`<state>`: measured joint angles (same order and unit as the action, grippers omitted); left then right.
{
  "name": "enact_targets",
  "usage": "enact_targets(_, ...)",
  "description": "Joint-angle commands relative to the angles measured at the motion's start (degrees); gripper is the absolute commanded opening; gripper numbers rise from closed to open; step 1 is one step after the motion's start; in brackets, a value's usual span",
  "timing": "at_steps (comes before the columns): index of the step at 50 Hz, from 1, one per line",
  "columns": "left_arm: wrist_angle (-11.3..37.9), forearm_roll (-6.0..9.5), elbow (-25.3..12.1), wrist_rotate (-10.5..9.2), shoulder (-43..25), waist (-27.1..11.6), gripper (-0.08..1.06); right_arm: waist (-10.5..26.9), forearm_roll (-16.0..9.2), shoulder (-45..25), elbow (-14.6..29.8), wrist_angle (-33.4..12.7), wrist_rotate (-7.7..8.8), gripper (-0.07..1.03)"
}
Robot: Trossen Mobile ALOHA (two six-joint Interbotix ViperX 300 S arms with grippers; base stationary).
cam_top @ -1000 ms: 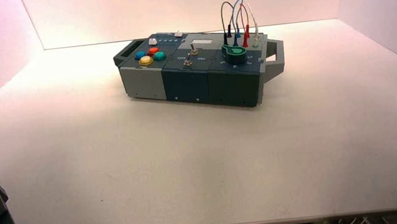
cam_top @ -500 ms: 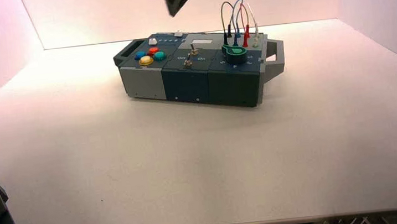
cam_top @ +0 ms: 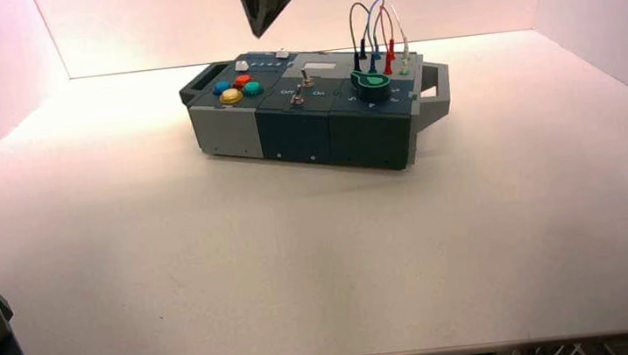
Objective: Push the red button with the right gripper.
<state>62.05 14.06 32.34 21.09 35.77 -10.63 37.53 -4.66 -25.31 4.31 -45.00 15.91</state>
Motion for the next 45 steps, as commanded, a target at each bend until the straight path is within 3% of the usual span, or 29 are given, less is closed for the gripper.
enact_targets(1, -0.18, 0.18, -1.93, -0.18, 0.18, -0.09, -0.03, 0.62, -0.18, -0.09, 2.90, 0.26, 0.09, -0.02)
enact_targets(31, -0.09, 0.09, -2.02, 0.09, -0.88, -0.09, -0.03, 1.32, -0.18, -8.09, 11.51, -2.20, 0.53, -0.02)
enact_targets(45, -0.09, 0.18, -1.85, 0.18, -0.97, -0.09, -0.03, 1.41, -0.18, -10.46, 12.13, -1.93, 0.88, -0.02)
